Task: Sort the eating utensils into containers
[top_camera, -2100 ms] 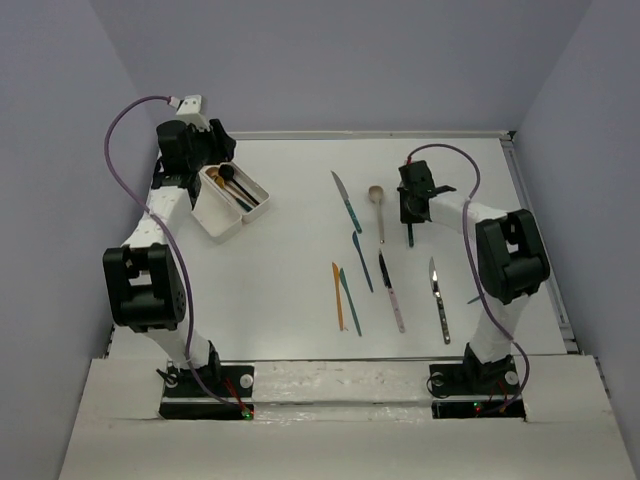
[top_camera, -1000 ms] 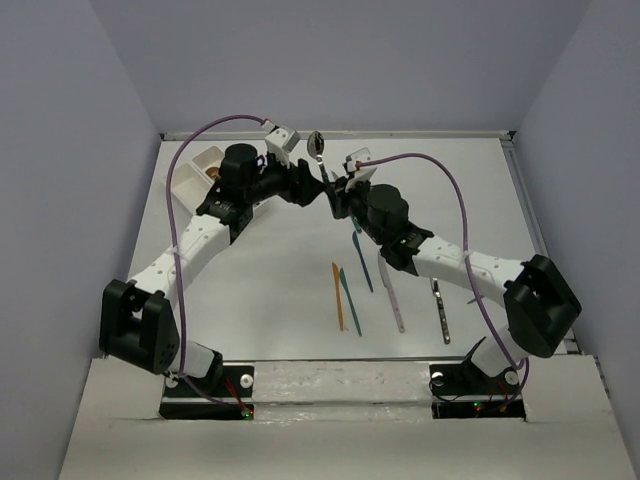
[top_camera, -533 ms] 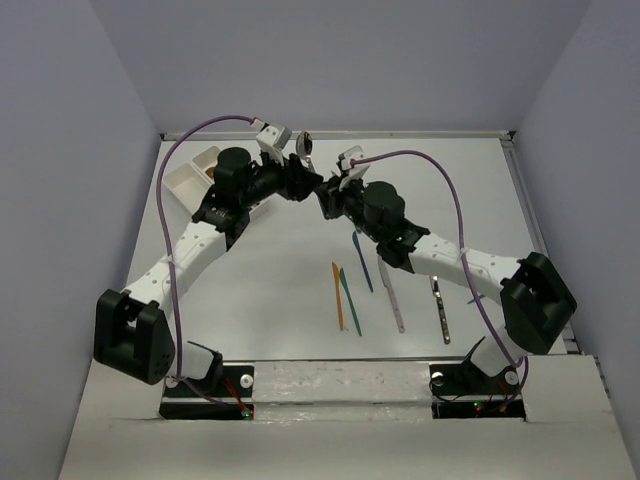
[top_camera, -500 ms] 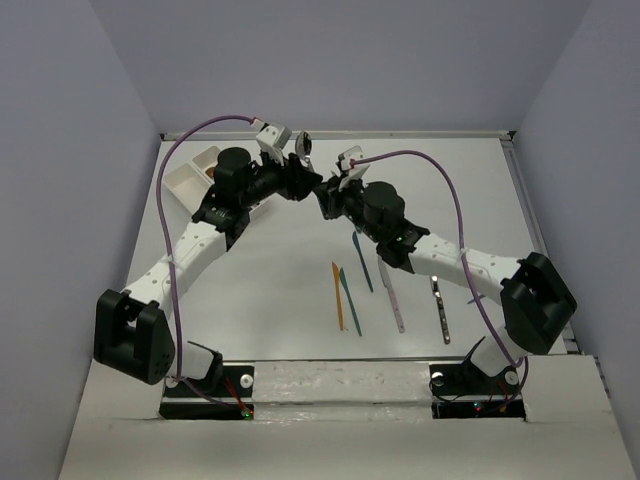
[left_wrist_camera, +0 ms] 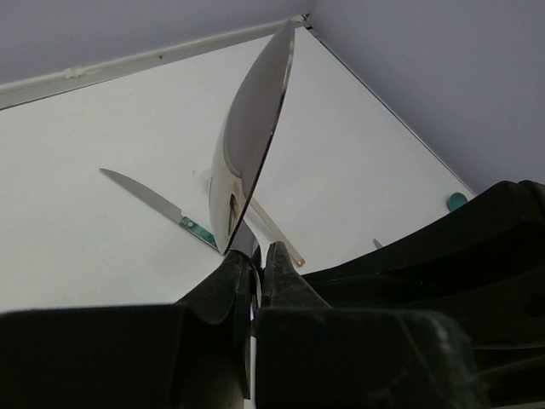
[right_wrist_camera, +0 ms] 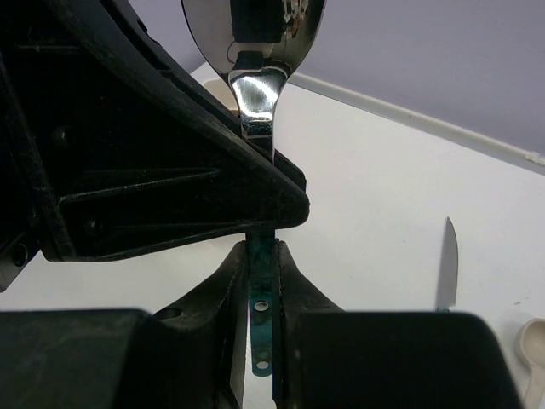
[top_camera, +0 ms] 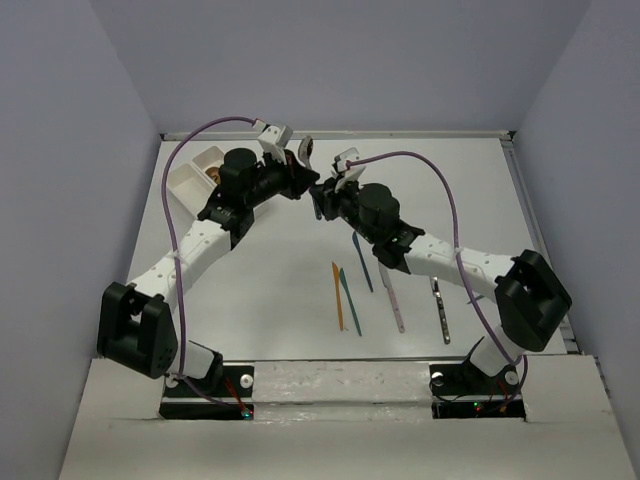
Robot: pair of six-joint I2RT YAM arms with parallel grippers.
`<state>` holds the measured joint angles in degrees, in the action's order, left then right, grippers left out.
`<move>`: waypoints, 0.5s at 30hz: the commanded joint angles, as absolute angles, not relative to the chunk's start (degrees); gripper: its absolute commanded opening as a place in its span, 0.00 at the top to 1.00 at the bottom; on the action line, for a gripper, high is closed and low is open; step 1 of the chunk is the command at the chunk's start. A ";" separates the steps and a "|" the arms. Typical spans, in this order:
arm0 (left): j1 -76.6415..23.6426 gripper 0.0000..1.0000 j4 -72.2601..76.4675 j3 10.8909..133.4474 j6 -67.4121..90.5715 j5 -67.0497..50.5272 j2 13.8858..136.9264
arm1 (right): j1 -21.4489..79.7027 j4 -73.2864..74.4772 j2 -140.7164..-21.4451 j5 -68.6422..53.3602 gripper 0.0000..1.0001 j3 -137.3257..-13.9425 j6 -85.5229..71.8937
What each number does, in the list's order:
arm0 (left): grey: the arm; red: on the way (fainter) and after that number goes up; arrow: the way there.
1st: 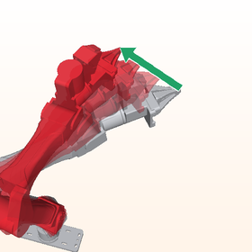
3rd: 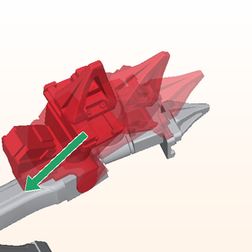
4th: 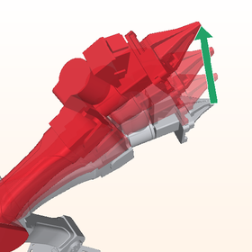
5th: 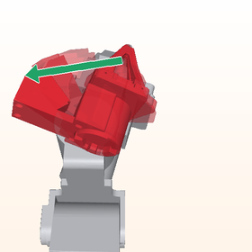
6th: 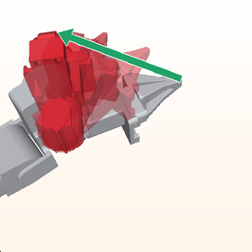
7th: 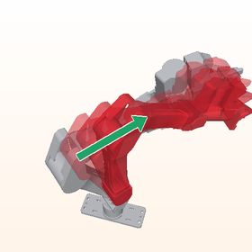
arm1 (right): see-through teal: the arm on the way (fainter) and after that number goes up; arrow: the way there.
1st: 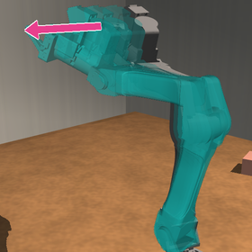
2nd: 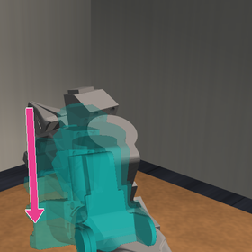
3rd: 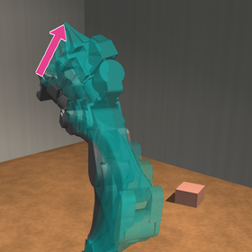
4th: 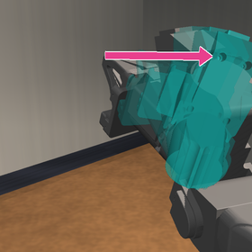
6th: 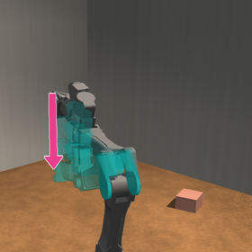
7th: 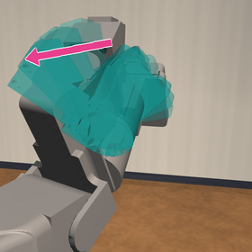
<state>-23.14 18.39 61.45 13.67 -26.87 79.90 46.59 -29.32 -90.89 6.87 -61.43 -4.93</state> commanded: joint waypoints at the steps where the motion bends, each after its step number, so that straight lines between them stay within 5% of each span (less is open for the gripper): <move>1: -21.19 1.00 21.36 60.82 14.40 -23.99 80.07 | 47.37 -32.18 -92.37 9.74 1.00 -65.64 -5.01; 2: -19.18 1.00 21.36 61.17 14.85 -24.60 80.59 | 47.37 -29.04 -92.72 10.28 0.90 -66.52 -5.01; 6: -13.38 1.00 21.36 63.18 15.47 -25.75 82.52 | 47.37 -23.91 -92.99 11.16 0.23 -67.68 -5.01; 8: -8.45 1.00 21.36 65.11 14.51 -24.09 84.80 | 47.37 -23.29 -91.68 14.30 0.15 -65.93 -5.27; 15: 1.30 1.00 21.53 72.85 11.78 -18.63 95.35 | 47.37 -23.29 -87.63 18.63 0.14 -59.68 -5.01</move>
